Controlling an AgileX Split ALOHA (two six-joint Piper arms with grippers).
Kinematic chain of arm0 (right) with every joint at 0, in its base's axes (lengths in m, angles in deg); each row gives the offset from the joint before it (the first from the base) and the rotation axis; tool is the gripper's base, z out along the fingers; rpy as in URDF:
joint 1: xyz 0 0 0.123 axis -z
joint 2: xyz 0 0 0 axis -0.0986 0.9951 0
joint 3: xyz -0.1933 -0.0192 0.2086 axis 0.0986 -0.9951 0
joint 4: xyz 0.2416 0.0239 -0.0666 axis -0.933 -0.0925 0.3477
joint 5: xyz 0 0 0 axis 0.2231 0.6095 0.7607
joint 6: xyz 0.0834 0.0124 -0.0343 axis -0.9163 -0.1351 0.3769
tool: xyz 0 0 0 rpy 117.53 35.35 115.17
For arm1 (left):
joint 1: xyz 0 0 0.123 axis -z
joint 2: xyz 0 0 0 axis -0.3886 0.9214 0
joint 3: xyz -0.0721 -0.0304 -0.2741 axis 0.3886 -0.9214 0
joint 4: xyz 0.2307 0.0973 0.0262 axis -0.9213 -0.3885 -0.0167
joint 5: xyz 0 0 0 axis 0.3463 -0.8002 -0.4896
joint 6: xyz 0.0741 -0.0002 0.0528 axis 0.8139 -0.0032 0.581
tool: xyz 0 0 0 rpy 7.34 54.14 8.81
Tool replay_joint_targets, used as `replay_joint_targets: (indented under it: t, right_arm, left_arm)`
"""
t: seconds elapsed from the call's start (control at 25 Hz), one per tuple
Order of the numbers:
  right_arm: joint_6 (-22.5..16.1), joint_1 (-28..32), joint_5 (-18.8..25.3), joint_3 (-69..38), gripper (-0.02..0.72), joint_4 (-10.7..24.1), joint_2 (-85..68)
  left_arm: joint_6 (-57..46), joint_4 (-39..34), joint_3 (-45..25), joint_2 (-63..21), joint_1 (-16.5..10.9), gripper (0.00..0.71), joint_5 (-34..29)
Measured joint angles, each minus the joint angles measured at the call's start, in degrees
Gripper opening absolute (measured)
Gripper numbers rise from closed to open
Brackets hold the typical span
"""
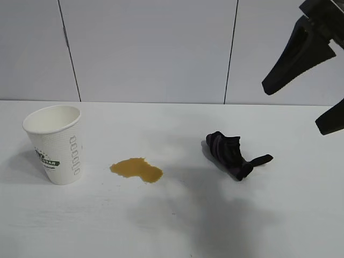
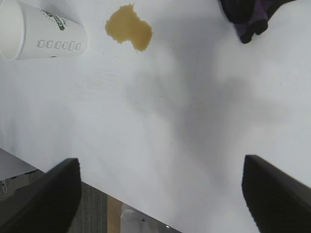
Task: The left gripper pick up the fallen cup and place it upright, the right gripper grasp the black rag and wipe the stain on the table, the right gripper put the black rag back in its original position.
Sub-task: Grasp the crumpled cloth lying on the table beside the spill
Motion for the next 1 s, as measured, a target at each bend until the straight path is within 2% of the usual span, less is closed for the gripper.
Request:
replay_joint_targets:
  t: [0.08,0.2,0.32,0.48,0.64,0.84,1.0]
  right_arm:
    - [0.52,0.0,-0.28,0.0,0.622,0.3,0.0]
    - [0.34,0.0,-0.41,1.68,0.622,2.97,0.07]
    - [-3.65,0.0,0.28,5.84,0.622,8.86,0.4]
    - [-10.35,0.0,5.22,13.98,0.622,16.78,3.55]
    - [-13.3,0.0,9.48,21.29,0.622,18.87,9.71]
    - [-14.43,-1.46,10.5,27.1,0.622,20.12,17.34]
    - [-16.0,-7.43,9.62,30.16,0.622,25.57,23.5]
  left_arm:
    - [0.0,0.0,0.0,0.0,0.04,0.66,0.0]
    - [0.0,0.0,0.0,0.0,0.04,0.659,0.05]
    - [0.0,0.0,0.0,0.0,0.04,0.659,0.05]
    - [0.0,0.0,0.0,0.0,0.04,0.659,0.05]
    - [0.0,0.0,0.0,0.0,0.04,0.659,0.05]
    - [0.0,0.0,0.0,0.0,0.04,0.659,0.18]
    - [0.0,0.0,0.0,0.0,0.04,0.659,0.35]
